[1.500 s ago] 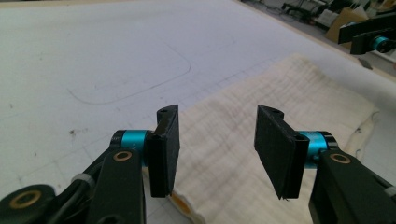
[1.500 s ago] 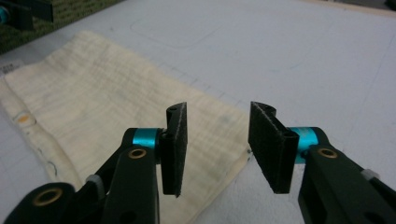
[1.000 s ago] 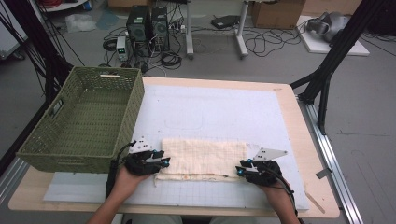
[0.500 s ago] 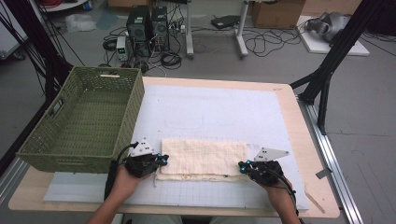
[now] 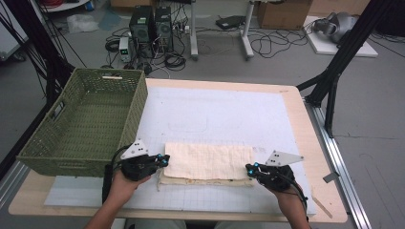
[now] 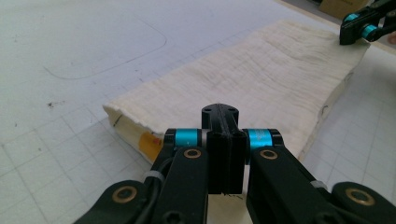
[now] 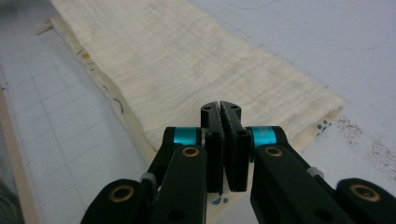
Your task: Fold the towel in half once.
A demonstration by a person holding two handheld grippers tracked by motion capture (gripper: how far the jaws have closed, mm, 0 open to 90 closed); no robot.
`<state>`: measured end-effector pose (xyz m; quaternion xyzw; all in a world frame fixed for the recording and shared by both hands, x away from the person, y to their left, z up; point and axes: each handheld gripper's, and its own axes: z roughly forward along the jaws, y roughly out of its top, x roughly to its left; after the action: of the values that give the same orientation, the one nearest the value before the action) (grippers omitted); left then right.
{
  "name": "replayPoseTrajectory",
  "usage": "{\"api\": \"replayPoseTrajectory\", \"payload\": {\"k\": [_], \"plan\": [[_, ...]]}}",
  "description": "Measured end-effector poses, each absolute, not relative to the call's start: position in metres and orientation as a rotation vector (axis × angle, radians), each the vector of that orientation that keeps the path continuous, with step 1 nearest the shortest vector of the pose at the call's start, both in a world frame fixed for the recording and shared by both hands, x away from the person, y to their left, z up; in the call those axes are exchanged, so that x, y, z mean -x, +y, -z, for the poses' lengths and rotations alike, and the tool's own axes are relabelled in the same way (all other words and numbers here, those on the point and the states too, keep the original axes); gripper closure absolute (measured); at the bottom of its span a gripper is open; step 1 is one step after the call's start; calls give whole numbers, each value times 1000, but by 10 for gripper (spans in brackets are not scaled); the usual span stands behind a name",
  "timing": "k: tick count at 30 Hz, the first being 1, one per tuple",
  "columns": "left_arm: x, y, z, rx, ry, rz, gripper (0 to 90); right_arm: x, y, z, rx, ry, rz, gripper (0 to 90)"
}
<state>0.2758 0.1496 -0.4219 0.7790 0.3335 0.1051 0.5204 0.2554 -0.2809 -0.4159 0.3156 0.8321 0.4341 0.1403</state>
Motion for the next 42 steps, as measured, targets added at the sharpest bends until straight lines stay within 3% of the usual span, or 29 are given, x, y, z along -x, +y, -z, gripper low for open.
{"api": "replayPoseTrajectory", "payload": {"k": [7, 10, 13, 14, 17, 25, 32, 37, 40, 42], "plan": [[-272, 153, 429, -1940, 839, -258, 898, -248, -281, 423, -938, 2461, -1168, 879], [-273, 150, 428, -1931, 841, -284, 893, -251, -281, 429, -989, 2477, -1143, 722], [-280, 146, 424, -1885, 855, -301, 753, -254, -283, 423, -1001, 2399, -1186, 636], [-285, 144, 423, -1877, 858, -300, 716, -256, -284, 420, -1011, 2361, -1196, 635], [-300, 135, 422, -1876, 858, -303, 717, -269, -283, 417, -1025, 2297, -1200, 660], [-337, 115, 436, -1923, 913, -348, 805, -313, -258, 424, -1069, 2280, -1146, 761], [-344, 113, 448, -2021, 1015, -381, 841, -334, -241, 441, -1114, 2352, -1050, 781], [-339, 113, 446, -2062, 1019, -450, 865, -330, -259, 444, -1182, 2316, -1019, 782], [-339, 114, 444, -2054, 1040, -463, 852, -325, -272, 444, -1218, 2296, -1011, 782], [-342, 118, 442, -2002, 1032, -463, 755, -326, -278, 438, -1229, 2290, -983, 745]]}}
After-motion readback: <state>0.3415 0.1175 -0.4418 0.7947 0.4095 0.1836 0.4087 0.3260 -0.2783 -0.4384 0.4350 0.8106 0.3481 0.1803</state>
